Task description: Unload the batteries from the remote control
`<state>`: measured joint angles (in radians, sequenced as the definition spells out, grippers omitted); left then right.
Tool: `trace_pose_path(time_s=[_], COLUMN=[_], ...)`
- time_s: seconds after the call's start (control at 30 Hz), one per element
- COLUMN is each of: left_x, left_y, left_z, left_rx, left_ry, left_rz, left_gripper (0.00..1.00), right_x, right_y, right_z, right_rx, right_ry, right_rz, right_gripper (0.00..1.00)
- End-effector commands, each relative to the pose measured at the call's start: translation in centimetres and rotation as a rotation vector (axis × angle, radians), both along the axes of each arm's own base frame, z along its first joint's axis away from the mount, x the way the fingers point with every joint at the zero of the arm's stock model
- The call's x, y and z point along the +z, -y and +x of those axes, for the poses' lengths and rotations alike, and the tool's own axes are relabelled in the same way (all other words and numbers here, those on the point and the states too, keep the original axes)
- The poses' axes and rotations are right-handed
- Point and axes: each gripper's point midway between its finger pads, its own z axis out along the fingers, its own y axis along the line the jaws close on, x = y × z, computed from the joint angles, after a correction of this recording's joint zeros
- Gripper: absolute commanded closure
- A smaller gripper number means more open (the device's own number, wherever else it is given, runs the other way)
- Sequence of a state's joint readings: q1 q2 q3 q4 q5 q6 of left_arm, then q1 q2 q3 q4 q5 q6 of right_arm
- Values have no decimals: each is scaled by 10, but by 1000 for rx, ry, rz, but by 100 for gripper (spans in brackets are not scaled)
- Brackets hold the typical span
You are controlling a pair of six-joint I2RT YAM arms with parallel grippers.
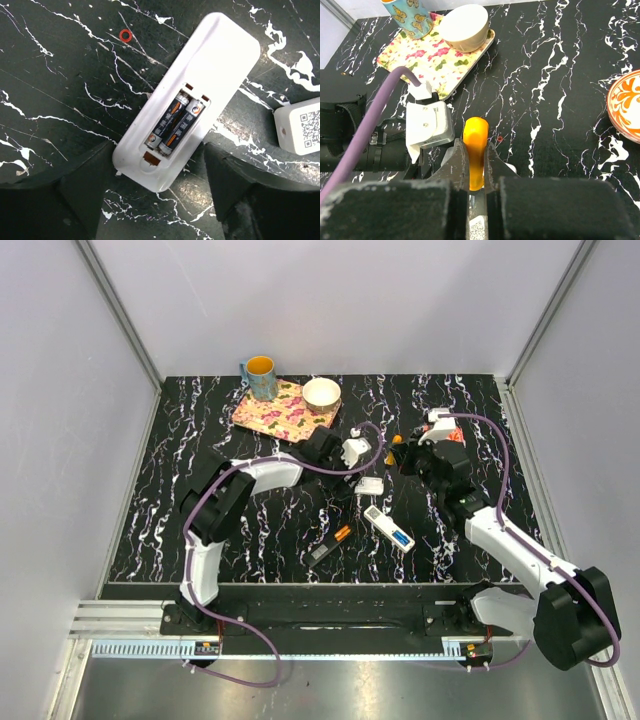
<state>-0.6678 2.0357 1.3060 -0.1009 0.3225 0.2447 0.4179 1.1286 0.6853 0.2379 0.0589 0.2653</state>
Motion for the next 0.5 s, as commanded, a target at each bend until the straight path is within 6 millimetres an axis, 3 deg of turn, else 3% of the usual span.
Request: trace_pose_path(time_s=[0.0, 0.1, 0.2, 0.27, 0.3, 0.47], left_x=[-5, -11, -12, -18, -9, -5], left_y=[-5, -10, -16, -23, -22, -37], left_z=[-13, -19, -26, -37, -36, -53], left_rx=[-27, -7, 16, 33, 36, 89], left_ry=[-51, -73, -83, -106, -87, -97], left_rz=[-16, -5, -12, -12, -33, -26], left_gripper=[30, 46, 56, 59, 60, 66], right_x=[11, 7, 5, 3, 0, -3], right_y=[-7, -10, -17, -19, -21, -33], right_z=[0, 1, 0, 1, 1, 3], right_rx=[43, 51, 87, 93, 104, 150], right_ry=[30, 24, 18, 18, 10, 5], right_rz=[18, 25, 39, 47, 50, 90], right_gripper=[100, 100, 100, 100, 100, 100])
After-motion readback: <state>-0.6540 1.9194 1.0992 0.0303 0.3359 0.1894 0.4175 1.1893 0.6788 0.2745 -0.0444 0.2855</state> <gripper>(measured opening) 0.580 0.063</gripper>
